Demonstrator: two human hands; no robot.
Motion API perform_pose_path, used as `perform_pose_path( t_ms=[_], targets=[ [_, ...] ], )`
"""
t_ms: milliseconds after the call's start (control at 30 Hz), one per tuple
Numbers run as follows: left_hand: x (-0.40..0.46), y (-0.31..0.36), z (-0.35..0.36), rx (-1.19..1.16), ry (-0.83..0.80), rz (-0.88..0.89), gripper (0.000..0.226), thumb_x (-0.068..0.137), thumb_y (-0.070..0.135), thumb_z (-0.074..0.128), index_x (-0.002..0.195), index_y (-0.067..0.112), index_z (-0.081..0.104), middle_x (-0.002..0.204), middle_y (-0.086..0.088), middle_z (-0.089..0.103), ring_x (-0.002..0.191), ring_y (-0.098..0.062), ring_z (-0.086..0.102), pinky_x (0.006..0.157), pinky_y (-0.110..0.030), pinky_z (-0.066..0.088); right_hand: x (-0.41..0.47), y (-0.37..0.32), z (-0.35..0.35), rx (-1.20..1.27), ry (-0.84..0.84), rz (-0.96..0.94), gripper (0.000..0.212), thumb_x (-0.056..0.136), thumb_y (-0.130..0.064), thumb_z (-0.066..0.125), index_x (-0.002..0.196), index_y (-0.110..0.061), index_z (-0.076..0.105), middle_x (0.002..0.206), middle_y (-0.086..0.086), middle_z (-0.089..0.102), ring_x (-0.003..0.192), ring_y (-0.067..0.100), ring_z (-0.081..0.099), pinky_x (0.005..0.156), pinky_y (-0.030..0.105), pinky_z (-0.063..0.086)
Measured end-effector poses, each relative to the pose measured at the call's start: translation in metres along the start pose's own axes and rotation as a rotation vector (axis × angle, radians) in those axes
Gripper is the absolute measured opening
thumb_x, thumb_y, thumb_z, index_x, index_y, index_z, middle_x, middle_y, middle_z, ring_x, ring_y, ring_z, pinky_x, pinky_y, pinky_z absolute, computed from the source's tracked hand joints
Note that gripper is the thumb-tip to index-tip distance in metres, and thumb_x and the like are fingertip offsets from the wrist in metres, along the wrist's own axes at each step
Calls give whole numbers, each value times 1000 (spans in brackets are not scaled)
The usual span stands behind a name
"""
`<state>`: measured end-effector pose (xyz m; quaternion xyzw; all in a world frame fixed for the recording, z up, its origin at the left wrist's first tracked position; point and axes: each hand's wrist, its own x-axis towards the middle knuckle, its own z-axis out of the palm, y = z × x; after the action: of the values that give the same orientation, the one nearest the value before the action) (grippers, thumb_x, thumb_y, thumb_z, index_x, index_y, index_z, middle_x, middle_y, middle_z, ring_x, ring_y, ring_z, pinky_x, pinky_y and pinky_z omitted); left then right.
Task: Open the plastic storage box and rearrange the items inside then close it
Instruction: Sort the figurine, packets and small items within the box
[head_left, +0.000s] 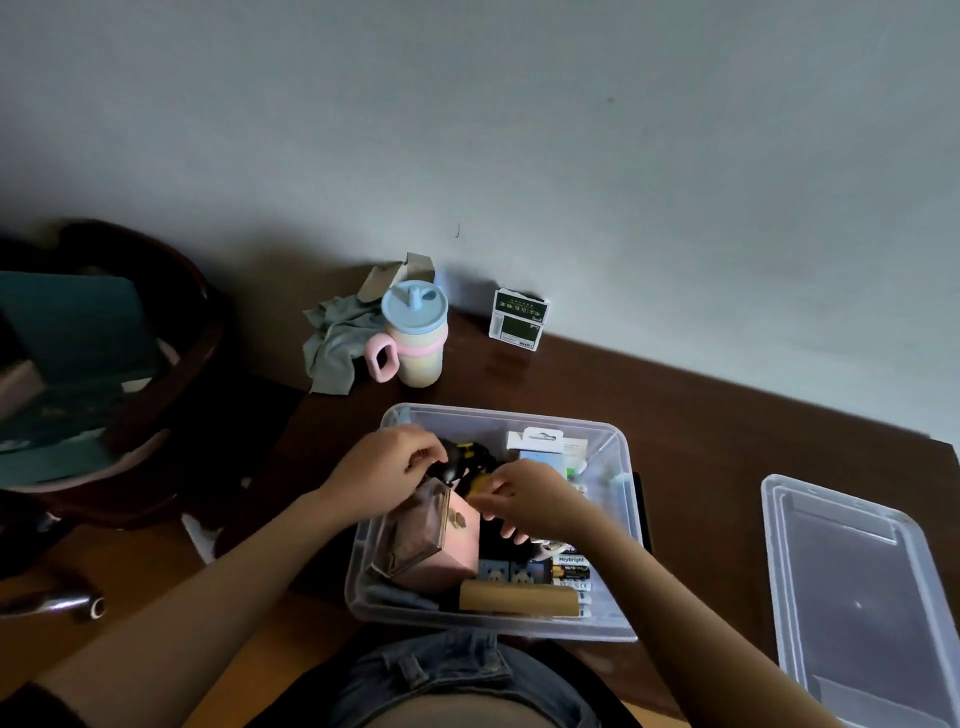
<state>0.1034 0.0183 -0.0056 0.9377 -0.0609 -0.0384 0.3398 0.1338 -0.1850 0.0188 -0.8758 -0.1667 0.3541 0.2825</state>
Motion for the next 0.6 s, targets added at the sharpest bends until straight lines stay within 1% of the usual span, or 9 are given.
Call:
perform_pose_path(
  t_ms=[67,133,167,233,300,333,400,500,600],
  targets=[
    [-5,-1,-2,66,182,42,13,81,1,66,87,12,71,91,-1,66,88,-21,63,76,-33,50,12,-10,11,-147,-36,24,55,91,-50,50,79,2,64,72,16,69,68,29,70,67,39,57],
    [-8,-3,-3,140,305,-44,9,80,10,70,87,13,65,91,-3,58,87,-23,57,70,-34,47,23,-17,21,-255,-74,95,66,88,-65,41,71,-4,61,65,11,66,61,24,68,65,35,56],
    [-9,-3,-3,152,330,-126,15,80,19,71,87,15,59,90,-2,55,86,-23,56,66,-33,44,27,-19,26,-298,-98,136,70,86,-71,37,66,-7,58,61,6,63,57,22,66,65,32,55],
    [-8,-5,-1,238,261,-290,27,81,38,68,89,19,50,89,0,59,85,-23,59,62,-31,39,35,-21,36,-369,-115,193,75,81,-80,29,58,-12,50,58,2,55,55,20,59,62,29,50],
    [-7,-6,1,456,121,-370,38,84,50,60,105,20,53,97,-1,64,90,-22,63,65,-31,40,40,-22,44,-378,-99,223,76,76,-85,27,57,-14,47,59,2,51,59,21,54,58,27,45],
    [-6,-6,3,535,78,-386,43,86,52,56,112,18,54,100,-2,64,91,-22,64,66,-31,41,43,-23,47,-369,-91,235,77,74,-87,27,59,-14,49,60,2,52,59,20,55,56,26,44],
    [-5,-3,4,610,49,-387,40,90,48,52,114,17,57,102,-4,64,92,-22,65,66,-29,41,46,-23,48,-352,-101,259,80,71,-89,27,62,-14,52,62,2,55,56,18,57,51,23,42],
    [-5,1,0,516,74,-360,24,93,34,52,100,13,61,99,-5,60,88,-23,62,63,-30,40,45,-24,46,-399,-115,259,81,73,-87,24,62,-13,53,63,2,56,59,19,59,53,24,42],
    [-2,1,-14,139,160,-243,21,89,18,57,74,4,50,86,-8,48,76,-27,55,62,-36,39,42,-23,35,-429,71,177,70,78,-81,33,77,-15,56,74,1,58,76,23,60,61,29,40]
  ],
)
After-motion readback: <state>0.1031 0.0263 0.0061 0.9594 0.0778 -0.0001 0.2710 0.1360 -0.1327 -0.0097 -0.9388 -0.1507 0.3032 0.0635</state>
